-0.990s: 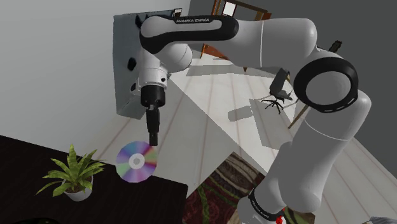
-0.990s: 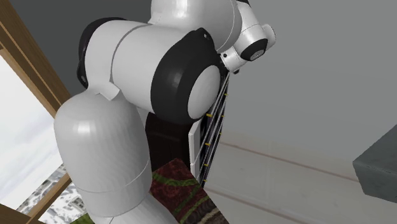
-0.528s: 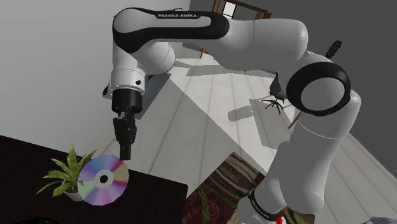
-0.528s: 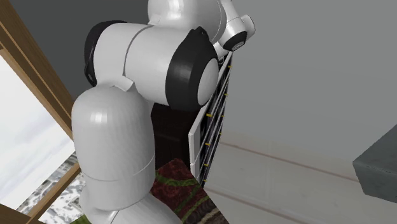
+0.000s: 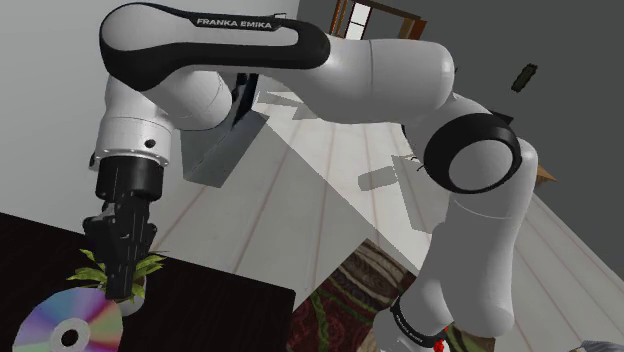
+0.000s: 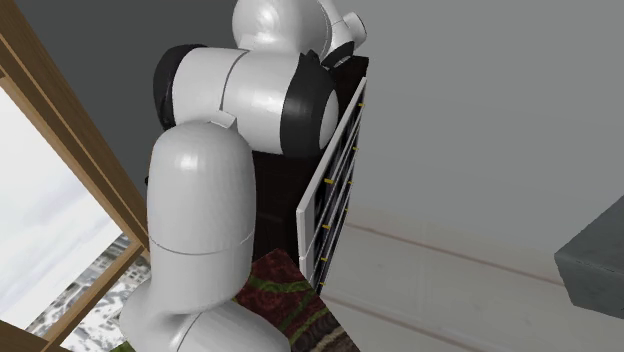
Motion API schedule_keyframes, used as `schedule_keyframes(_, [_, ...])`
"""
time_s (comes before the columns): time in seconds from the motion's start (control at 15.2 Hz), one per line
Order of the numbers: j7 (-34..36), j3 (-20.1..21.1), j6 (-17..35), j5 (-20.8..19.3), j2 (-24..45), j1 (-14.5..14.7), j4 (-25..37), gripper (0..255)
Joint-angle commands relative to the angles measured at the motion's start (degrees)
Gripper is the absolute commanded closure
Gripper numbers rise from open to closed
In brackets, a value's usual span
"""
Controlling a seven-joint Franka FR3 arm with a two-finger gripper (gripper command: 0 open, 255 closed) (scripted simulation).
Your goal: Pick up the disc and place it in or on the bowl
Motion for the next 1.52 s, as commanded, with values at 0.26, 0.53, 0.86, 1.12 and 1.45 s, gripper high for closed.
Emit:
schedule_keyframes(0.26, [4.2, 1.7, 3.0, 0.4, 6.7, 3.6, 7.9, 255])
schedule_keyframes(0.53, [2.4, 1.6, 4.6, 0.3, 7.3, 3.8, 6.1, 255])
schedule_keyframes(0.86, [0.3, 1.4, 6.7, 0.2, 8.4, 4.0, 4.2, 255])
schedule_keyframes(1.12, [-1.5, 1.4, 8.4, 0.2, 9.5, 4.2, 2.8, 255])
schedule_keyframes(1.45, [-1.5, 1.4, 8.4, 0.2, 9.5, 4.2, 2.8, 255])
